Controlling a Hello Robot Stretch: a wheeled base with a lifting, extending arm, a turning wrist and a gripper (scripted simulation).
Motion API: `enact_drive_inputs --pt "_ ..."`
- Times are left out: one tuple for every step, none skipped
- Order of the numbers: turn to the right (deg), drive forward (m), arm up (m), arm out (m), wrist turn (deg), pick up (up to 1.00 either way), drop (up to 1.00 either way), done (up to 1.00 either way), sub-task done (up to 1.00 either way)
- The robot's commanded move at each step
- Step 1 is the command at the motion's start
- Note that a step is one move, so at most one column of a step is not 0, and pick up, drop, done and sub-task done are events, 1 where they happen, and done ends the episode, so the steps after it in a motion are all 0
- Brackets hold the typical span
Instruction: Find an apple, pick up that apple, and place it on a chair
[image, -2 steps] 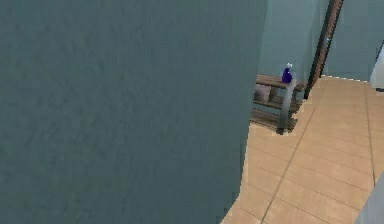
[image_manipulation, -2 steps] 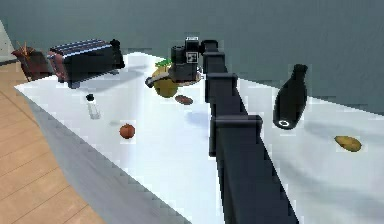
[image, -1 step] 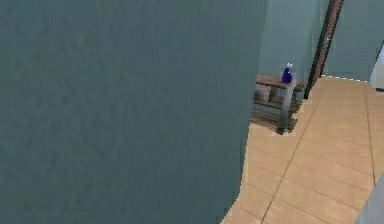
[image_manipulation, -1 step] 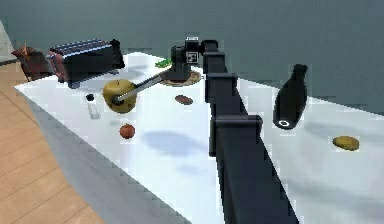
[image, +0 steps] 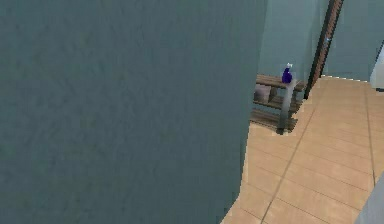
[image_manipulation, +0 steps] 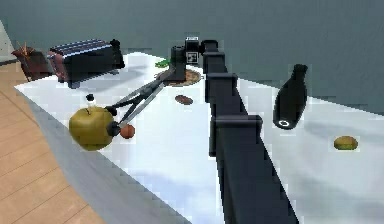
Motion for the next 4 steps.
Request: enact_drive_inputs --pt "0.0 0.0 0.0 0.0 -15.0 0.0 0.0 0.0 0.0" --pt "0.0 0.0 0.0 -0.44 0.0 0.0 0.0 0.0 0.0" --pt "-45.0 0.0 0.0 0.0 0.0 0.0 0.0 0.0 0.0" --pt "-45.0 0.0 0.0 0.0 0.0 0.0 0.0 0.0 0.0"
